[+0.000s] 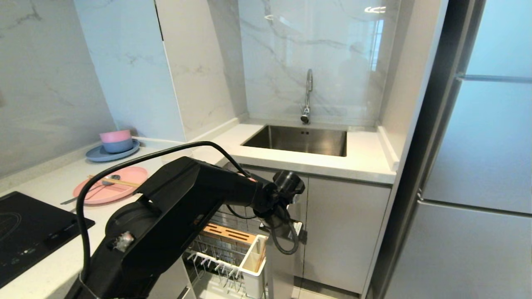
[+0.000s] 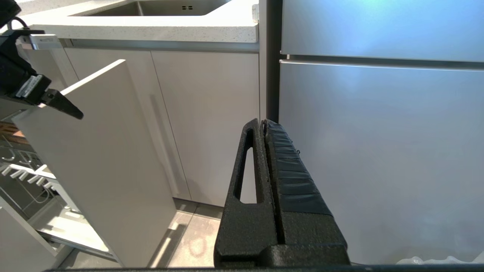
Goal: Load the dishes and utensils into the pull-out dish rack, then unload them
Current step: Open the cupboard
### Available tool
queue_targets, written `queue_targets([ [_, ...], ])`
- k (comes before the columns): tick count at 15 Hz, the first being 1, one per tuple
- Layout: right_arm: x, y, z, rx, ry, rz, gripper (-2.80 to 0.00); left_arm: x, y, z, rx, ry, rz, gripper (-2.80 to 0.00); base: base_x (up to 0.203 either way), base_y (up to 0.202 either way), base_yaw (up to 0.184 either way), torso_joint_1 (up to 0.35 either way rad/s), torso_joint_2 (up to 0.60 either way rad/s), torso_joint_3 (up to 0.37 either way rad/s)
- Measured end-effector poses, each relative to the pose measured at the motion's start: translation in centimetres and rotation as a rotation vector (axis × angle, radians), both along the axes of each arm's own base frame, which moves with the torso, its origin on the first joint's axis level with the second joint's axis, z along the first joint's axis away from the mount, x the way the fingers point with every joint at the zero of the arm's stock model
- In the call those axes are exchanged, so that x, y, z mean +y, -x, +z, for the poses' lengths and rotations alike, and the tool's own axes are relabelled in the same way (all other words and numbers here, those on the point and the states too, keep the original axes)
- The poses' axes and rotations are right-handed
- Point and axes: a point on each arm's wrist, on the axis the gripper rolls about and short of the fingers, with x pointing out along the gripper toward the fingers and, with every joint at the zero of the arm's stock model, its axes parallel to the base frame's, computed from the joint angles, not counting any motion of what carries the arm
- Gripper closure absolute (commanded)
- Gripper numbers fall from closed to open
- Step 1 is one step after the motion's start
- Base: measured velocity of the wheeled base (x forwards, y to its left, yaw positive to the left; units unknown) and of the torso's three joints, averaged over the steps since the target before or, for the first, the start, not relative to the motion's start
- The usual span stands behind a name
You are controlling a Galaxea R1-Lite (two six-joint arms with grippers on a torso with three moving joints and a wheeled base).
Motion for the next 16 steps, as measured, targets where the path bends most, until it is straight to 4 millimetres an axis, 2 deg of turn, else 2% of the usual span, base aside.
queue_targets([
  [8,0.0,0.0,0.0,0.000,0.000,-0.001,0.00,-1.8,1.2,0.4,-0.010,0.012,-0.048,-2.80,0.000,0.000,0.000,0.000,0.00,0.000],
  [13,0.0,0.0,0.0,0.000,0.000,0.000,0.00,-1.7,1.2,0.6,-0.016,0.012,-0.028,-2.80,0.000,0.000,0.000,0.000,0.00,0.000],
  [16,0.0,0.0,0.0,0.000,0.000,-0.001,0.00,-0.9,0.8,1.3,-0.045,-0.009,0.013,-2.80,0.000,0.000,0.000,0.000,0.00,0.000],
])
